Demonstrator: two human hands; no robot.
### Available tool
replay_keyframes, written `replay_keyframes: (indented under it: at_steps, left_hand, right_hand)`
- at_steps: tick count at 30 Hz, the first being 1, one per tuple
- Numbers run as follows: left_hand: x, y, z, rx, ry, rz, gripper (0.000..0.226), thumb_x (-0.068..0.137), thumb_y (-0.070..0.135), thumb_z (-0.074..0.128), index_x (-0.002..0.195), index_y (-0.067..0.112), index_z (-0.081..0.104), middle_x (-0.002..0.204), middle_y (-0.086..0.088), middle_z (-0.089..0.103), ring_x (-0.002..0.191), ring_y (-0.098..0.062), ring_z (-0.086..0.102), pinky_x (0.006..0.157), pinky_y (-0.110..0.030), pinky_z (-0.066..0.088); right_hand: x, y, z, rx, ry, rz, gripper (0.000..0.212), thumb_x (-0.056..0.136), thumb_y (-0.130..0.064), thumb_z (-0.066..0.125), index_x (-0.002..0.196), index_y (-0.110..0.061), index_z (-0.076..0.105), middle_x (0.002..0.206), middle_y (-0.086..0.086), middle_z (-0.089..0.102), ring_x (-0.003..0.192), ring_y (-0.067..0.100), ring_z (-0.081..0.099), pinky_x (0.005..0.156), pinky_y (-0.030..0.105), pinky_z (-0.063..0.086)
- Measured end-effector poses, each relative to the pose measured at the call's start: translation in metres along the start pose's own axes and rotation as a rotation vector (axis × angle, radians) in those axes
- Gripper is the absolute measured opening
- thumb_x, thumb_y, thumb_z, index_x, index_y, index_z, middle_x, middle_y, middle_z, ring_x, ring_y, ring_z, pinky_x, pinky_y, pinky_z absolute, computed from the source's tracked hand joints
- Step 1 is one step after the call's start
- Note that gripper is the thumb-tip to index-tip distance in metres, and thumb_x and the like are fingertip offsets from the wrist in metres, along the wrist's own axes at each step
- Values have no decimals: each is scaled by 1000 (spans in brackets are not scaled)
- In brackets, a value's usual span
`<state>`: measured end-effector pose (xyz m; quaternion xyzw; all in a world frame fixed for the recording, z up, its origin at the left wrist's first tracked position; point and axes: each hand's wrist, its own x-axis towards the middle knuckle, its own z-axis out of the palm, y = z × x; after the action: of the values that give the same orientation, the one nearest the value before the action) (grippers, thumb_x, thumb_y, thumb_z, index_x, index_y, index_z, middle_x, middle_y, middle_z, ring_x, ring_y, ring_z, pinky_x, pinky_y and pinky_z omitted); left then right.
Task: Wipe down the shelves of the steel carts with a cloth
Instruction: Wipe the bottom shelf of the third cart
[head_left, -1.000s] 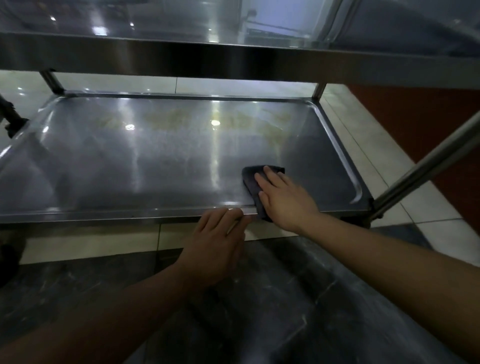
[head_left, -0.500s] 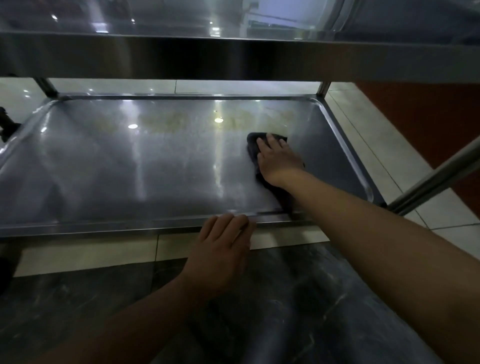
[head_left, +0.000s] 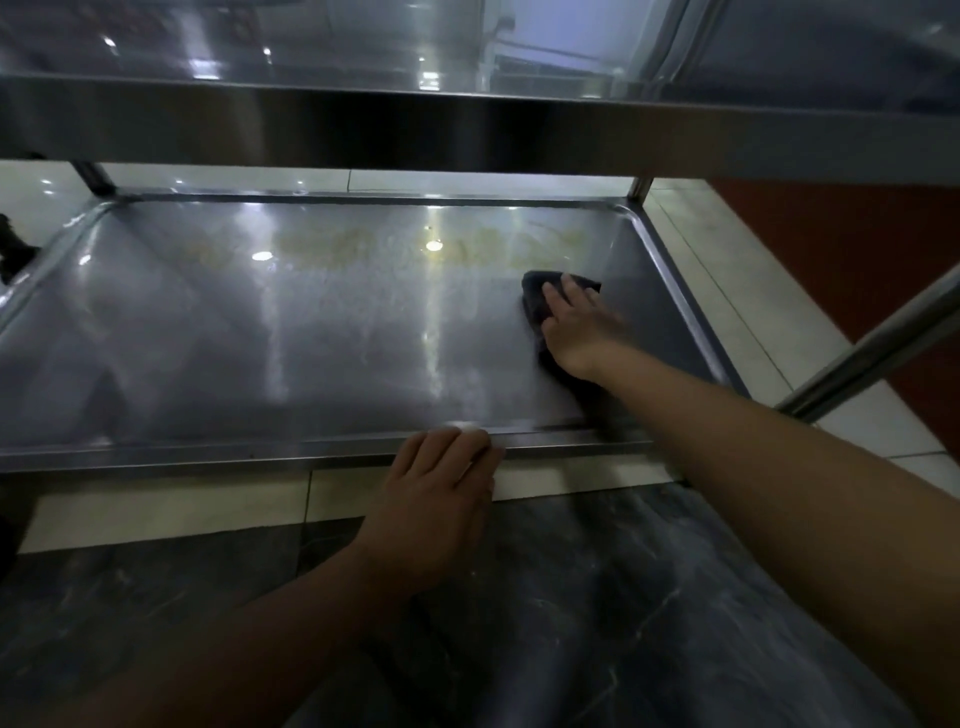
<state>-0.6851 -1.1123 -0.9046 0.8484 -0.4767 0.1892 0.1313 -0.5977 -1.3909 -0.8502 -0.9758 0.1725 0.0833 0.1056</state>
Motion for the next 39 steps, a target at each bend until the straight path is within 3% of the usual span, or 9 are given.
replay_keyframes:
  at_steps: [4, 10, 16, 21, 24, 28, 32, 39]
  left_hand:
    - [7, 6, -3, -10, -4, 10, 49, 100, 36, 41, 138, 11, 57, 135, -10, 52, 125, -29, 45, 107, -40, 34]
    - [38, 33, 0, -30, -65, 0, 50, 97, 38, 39, 140, 16, 52, 138, -8, 51, 126, -28, 48, 106, -44, 43]
    - [52, 44, 15, -40, -68, 8, 50, 97, 35, 38, 134, 11, 59, 128, -10, 58, 117, -27, 51, 102, -43, 47]
    - [46, 46, 20, -68, -14, -11, 48, 99, 33, 42, 136, 8, 59, 132, -11, 56, 121, -29, 50, 104, -43, 43]
    - [44, 51, 24, -92, 8, -52, 46, 100, 31, 46, 137, 7, 59, 132, -13, 58, 121, -31, 53, 102, -48, 49]
    - [41, 49, 28, -76, 25, -50, 47, 101, 31, 44, 139, 8, 59, 137, -13, 58, 126, -30, 49, 108, -44, 41]
    - [39, 48, 30, -80, 56, -32, 46, 102, 30, 45, 139, 7, 59, 137, -14, 58, 126, -30, 49, 108, -44, 41]
    - [36, 47, 32, -70, 66, -17, 47, 102, 29, 45, 141, 6, 58, 138, -14, 56, 127, -31, 47, 111, -44, 35]
  right_hand:
    - [-72, 5, 11, -42, 33, -73, 58, 104, -38, 24, 160, -30, 11, 169, -5, 0, 153, 27, 8, 118, 50, 24]
    - [-128, 34, 17, -79, 109, -193, 53, 108, -44, 20, 159, -30, 18, 168, -4, 10, 152, 24, 17, 118, 44, 27]
    - [-109, 63, 11, -89, 98, -81, 54, 108, -42, 21, 160, -29, 14, 169, -4, 5, 152, 28, 15, 118, 45, 26]
    - [-66, 54, 6, -93, 82, -45, 58, 107, -46, 23, 160, -27, 11, 169, -4, 2, 153, 29, 10, 117, 49, 28]
    - [-15, 50, 3, -48, 53, 18, 57, 107, -46, 20, 160, -30, 9, 169, -5, -3, 154, 28, 4, 122, 50, 19]
    - [33, 50, 1, 8, 98, 9, 57, 105, -46, 23, 159, -30, 15, 168, 1, 7, 153, 31, 10, 122, 54, 17]
    - [41, 63, -7, 14, 151, -39, 57, 103, -43, 32, 157, -25, 26, 165, 6, 21, 151, 33, 20, 118, 58, 24]
    - [26, 75, -6, -72, 107, 34, 58, 105, -44, 20, 160, -24, 16, 168, 4, 7, 152, 34, 13, 122, 51, 18]
